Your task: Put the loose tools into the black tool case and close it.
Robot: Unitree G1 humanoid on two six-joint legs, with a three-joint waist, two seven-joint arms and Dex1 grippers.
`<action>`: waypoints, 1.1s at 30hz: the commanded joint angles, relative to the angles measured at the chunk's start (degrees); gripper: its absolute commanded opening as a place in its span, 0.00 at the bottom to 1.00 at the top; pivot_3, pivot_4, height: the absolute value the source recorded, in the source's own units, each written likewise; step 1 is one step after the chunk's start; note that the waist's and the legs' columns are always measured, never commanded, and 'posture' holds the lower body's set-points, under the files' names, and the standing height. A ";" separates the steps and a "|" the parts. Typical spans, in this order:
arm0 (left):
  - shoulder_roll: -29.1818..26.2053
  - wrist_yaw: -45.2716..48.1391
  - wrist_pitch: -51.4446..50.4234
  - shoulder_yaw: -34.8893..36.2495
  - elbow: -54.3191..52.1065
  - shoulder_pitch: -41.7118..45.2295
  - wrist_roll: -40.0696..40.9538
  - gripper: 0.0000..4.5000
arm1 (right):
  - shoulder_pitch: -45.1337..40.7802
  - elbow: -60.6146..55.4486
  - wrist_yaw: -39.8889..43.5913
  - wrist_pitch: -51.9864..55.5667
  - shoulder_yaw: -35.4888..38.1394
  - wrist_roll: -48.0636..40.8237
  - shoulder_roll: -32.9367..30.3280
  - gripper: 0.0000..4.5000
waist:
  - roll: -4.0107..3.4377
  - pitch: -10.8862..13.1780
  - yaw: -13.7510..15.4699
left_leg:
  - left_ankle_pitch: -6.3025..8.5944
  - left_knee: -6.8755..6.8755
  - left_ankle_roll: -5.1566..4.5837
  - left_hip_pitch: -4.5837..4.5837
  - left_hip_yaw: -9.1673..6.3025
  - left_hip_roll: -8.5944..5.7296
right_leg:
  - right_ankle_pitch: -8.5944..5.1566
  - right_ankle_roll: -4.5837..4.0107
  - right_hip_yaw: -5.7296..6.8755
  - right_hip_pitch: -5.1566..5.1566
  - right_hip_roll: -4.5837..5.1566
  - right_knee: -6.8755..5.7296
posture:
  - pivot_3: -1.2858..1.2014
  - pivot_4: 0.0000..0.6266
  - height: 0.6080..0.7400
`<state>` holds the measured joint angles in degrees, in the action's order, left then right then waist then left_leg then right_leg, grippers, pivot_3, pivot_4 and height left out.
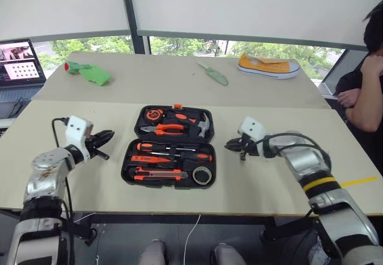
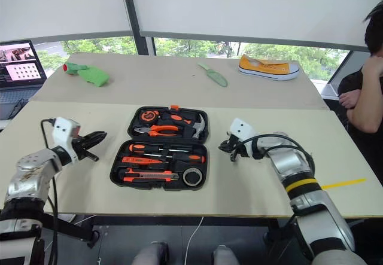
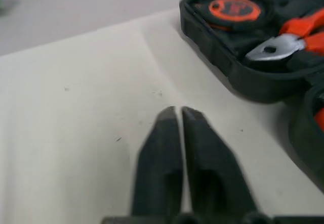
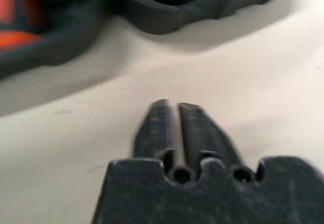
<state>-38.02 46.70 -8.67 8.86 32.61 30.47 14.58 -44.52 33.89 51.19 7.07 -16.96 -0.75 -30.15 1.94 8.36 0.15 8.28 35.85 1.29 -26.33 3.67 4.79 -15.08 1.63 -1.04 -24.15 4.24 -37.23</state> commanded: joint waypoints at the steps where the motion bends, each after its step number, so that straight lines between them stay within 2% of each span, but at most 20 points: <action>1: 1.62 4.38 0.93 -3.95 1.41 3.06 -1.84 0.01 | -2.29 3.47 -1.50 -4.89 1.38 1.09 2.68 0.05 | 0.00 0.00 -0.08 | 0.00 0.00 0.00 0.00 0.00 0.00 | 0.00 0.00 0.00 0.01 0.00 0.00 | 0.52 0.24 1.00; 6: 2.97 9.84 2.38 -7.69 1.91 4.32 -3.40 0.01 | -1.19 0.59 2.41 -4.92 1.85 -0.56 3.92 0.05 | -0.01 0.00 0.12 | -0.01 0.05 0.02 0.01 -0.01 -0.01 | 0.01 0.01 0.00 0.04 0.01 -0.06 | 0.52 0.24 1.00; 11: 3.78 14.25 -0.11 -8.81 -3.91 3.18 -1.59 0.01 | 3.14 -8.24 5.67 0.34 3.12 -2.17 1.94 0.05 | -0.01 0.01 0.69 | -0.01 0.09 0.02 -0.02 -0.01 -0.04 | 0.02 0.04 0.01 0.05 0.07 -0.05 | 0.52 0.24 1.00; 16: 4.12 13.99 -1.55 -7.77 -7.19 0.76 -1.31 0.01 | 9.25 -18.60 6.01 8.03 5.28 -4.28 0.07 0.05 | -0.01 0.01 0.58 | -0.01 0.06 0.02 -0.05 -0.03 -0.03 | 0.01 0.04 0.02 0.04 0.05 -0.03 | 0.52 0.24 1.00; 22: 2.90 12.12 -7.29 -4.76 -10.19 -1.98 0.26 0.01 | 13.40 -21.17 3.82 8.68 7.31 -3.47 -0.44 0.05 | -0.01 0.01 0.45 | -0.01 0.13 0.02 -0.04 -0.06 -0.04 | 0.01 0.04 0.01 0.04 0.05 -0.12 | 0.52 0.24 1.00; 24: 0.94 12.31 -9.46 -3.52 -10.72 -2.88 0.85 0.12 | 14.12 -21.24 2.99 11.03 8.81 -3.49 -1.86 0.04 | -0.01 0.01 0.41 | -0.01 0.15 0.02 -0.03 -0.08 -0.03 | 0.01 0.04 0.01 0.04 0.04 -0.18 | 0.52 0.24 1.00; 25: -0.15 12.26 -10.10 -2.42 -10.52 -3.05 1.20 0.16 | 14.21 -21.44 2.24 11.70 10.03 -3.70 -2.59 0.10 | -0.01 0.02 0.38 | -0.01 0.18 0.02 -0.02 -0.08 -0.04 | 0.01 0.04 0.01 0.03 0.04 -0.25 | 0.52 0.24 1.00; 27: -2.78 10.38 -14.86 -0.29 -9.40 -2.40 1.66 0.32 | 14.15 -22.37 2.10 11.27 11.31 -3.72 -4.36 0.20 | -0.01 0.02 0.33 | -0.02 0.23 0.03 0.00 -0.10 -0.03 | 0.00 0.04 0.01 0.01 0.03 -0.34 | 0.52 0.24 1.00; 30: -8.08 11.46 -26.81 1.12 -10.53 -0.76 4.36 0.55 | 13.40 -28.56 8.23 23.84 11.53 -8.57 -8.68 0.42 | 0.00 0.07 0.12 | -0.04 0.28 0.03 0.01 -0.11 -0.03 | 0.00 0.04 0.00 -0.01 0.04 -0.43 | 0.52 0.24 1.00; 32: -8.51 12.66 -31.44 1.70 -12.62 0.76 7.32 0.69 | 11.32 -32.11 7.86 35.08 11.48 -11.01 -9.49 0.56 | 0.00 0.07 -0.02 | -0.05 0.27 0.03 0.03 -0.13 -0.02 | -0.02 0.02 0.00 -0.01 0.03 -0.45 | 0.52 0.24 1.00; 33: -8.59 13.12 -35.30 1.04 -13.60 2.15 8.54 0.80 | 8.26 -32.05 5.76 42.46 11.04 -10.87 -8.97 0.66 | 0.00 0.07 0.04 | -0.05 0.27 0.03 0.06 -0.13 -0.02 | -0.03 0.01 0.01 0.01 0.04 -0.47 | 0.52 0.24 1.00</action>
<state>-46.90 58.19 -38.43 10.34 22.98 29.70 19.47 -31.68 5.53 58.51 38.12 -6.17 -9.55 -39.84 1.94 8.43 0.19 8.22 36.13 1.31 -26.27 3.53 4.78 -15.11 1.63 -1.03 -24.14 4.29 -37.74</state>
